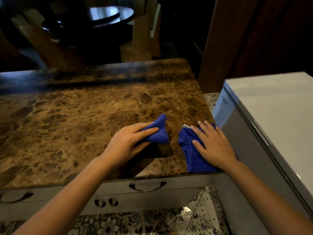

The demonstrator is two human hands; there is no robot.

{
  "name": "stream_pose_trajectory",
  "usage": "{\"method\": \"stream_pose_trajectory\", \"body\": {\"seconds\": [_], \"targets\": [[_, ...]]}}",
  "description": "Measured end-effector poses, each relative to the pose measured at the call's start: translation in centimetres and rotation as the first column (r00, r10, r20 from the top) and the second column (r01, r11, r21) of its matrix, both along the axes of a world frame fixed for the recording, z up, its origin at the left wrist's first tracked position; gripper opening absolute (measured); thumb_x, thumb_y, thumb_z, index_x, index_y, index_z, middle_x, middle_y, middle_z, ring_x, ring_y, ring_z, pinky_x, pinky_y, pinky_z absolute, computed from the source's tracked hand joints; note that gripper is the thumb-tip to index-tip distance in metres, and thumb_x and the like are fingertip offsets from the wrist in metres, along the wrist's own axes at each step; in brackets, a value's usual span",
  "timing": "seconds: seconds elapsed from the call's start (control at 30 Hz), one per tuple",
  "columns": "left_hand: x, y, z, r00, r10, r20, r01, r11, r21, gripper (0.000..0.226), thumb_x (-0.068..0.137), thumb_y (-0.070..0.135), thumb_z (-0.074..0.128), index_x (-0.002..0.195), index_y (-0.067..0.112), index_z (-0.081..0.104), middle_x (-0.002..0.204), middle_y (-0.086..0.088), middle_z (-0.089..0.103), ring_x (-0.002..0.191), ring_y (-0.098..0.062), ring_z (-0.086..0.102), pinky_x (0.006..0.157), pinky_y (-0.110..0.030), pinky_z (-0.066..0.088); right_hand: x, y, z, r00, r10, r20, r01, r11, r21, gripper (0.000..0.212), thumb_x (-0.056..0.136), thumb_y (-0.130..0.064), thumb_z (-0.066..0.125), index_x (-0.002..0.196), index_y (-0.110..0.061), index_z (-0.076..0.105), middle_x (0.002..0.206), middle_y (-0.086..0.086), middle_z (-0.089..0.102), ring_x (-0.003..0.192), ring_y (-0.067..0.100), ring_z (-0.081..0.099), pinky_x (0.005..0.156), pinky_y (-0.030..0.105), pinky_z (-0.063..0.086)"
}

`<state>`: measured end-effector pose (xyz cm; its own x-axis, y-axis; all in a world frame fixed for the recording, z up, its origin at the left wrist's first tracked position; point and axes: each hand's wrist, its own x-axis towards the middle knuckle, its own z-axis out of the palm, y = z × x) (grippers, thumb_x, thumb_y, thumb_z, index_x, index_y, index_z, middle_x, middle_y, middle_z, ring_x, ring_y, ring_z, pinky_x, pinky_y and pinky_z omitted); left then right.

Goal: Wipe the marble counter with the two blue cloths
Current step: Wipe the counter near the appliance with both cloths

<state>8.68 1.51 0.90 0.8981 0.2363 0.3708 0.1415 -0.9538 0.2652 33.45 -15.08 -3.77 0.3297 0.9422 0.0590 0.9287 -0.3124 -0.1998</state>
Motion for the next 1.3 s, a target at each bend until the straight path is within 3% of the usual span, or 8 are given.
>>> {"method": "stream_pose_trajectory", "body": {"seconds": [0.27, 0.57, 0.7, 0.9, 1.03, 1.17, 1.3], "targets": [[13.5, 4.8, 1.2, 1.0, -0.017, -0.017, 0.017, 0.999, 0.027, 0.046, 0.084, 0.035, 0.047, 0.126, 0.017, 0.053, 0.127, -0.013, 0.059, 0.11, -0.028, 0.057, 0.089, -0.034, 0.046, 0.1, -0.1, -0.4, 0.999, 0.0, -0.038, 0.002, 0.999, 0.048, 0.06, 0.088, -0.054, 0.016, 0.142, -0.031, 0.021, 0.153, 0.0, 0.019, 0.14, 0.016, 0.005, 0.111, 0.037, 0.002], [21.4, 4.9, -3.0, 0.977, -0.15, -0.154, 0.139, 0.987, -0.079, 0.043, 0.087, 0.024, 0.057, 0.129, 0.019, 0.05, 0.131, -0.012, 0.055, 0.117, -0.025, 0.053, 0.098, -0.039, 0.042, 0.2, 0.0, -0.9, 1.0, 0.002, -0.022, 0.0, 0.995, 0.095, 0.054, 0.093, -0.054, 0.021, 0.142, -0.031, 0.021, 0.152, 0.002, 0.023, 0.139, 0.018, 0.009, 0.108, 0.037, -0.002], [22.2, 4.8, -4.2, 0.962, -0.178, -0.207, 0.148, 0.977, -0.155, 0.044, 0.09, 0.034, 0.049, 0.132, 0.023, 0.046, 0.141, -0.008, 0.047, 0.131, -0.021, 0.038, 0.11, -0.043, 0.029, 0.2, 0.1, -0.9, 1.0, -0.002, -0.027, 0.005, 0.995, 0.104, 0.054, 0.092, -0.051, 0.027, 0.141, -0.03, 0.026, 0.151, 0.003, 0.025, 0.139, 0.017, 0.01, 0.108, 0.04, 0.002], [22.7, 4.6, -4.3, 0.887, -0.087, -0.454, 0.125, 0.991, 0.055, 0.052, 0.095, 0.049, 0.026, 0.143, 0.036, 0.014, 0.157, 0.002, 0.009, 0.143, -0.02, 0.001, 0.114, -0.049, 0.001, 0.3, 0.1, -0.9, 0.999, 0.004, -0.032, 0.0, 0.994, 0.109, 0.055, 0.091, -0.051, 0.028, 0.142, -0.03, 0.024, 0.152, 0.003, 0.024, 0.139, 0.017, 0.008, 0.108, 0.041, 0.002], [23.1, 4.5, -3.8, 0.85, -0.046, -0.525, 0.113, 0.989, 0.096, 0.056, 0.094, 0.053, 0.024, 0.144, 0.038, 0.004, 0.157, 0.001, 0.0, 0.142, -0.02, -0.007, 0.112, -0.054, -0.006, 0.3, 0.1, -0.9, 1.0, 0.0, -0.019, 0.002, 0.995, 0.103, 0.054, 0.091, -0.051, 0.028, 0.141, -0.029, 0.027, 0.151, 0.005, 0.027, 0.139, 0.019, 0.012, 0.107, 0.04, 0.003], [21.7, 4.1, -3.4, 0.893, -0.038, -0.448, 0.051, 0.999, 0.016, 0.061, 0.09, 0.059, 0.025, 0.143, 0.038, 0.004, 0.157, -0.001, 0.003, 0.142, -0.017, -0.006, 0.112, -0.053, -0.007, 0.3, 0.0, -0.9, 1.0, 0.006, -0.024, -0.003, 0.995, 0.103, 0.055, 0.091, -0.051, 0.026, 0.141, -0.028, 0.027, 0.152, 0.005, 0.024, 0.139, 0.02, 0.011, 0.108, 0.039, 0.0], [17.8, 4.4, -2.5, 0.955, 0.141, -0.26, -0.135, 0.99, 0.04, 0.065, 0.084, 0.06, 0.019, 0.143, 0.033, 0.013, 0.156, -0.003, 0.016, 0.142, -0.017, 0.006, 0.112, -0.05, -0.001, 0.3, 0.1, -1.0, 1.0, 0.005, -0.027, -0.002, 0.994, 0.111, 0.055, 0.091, -0.05, 0.027, 0.141, -0.029, 0.026, 0.151, 0.005, 0.026, 0.139, 0.02, 0.012, 0.109, 0.039, 0.001]]}}
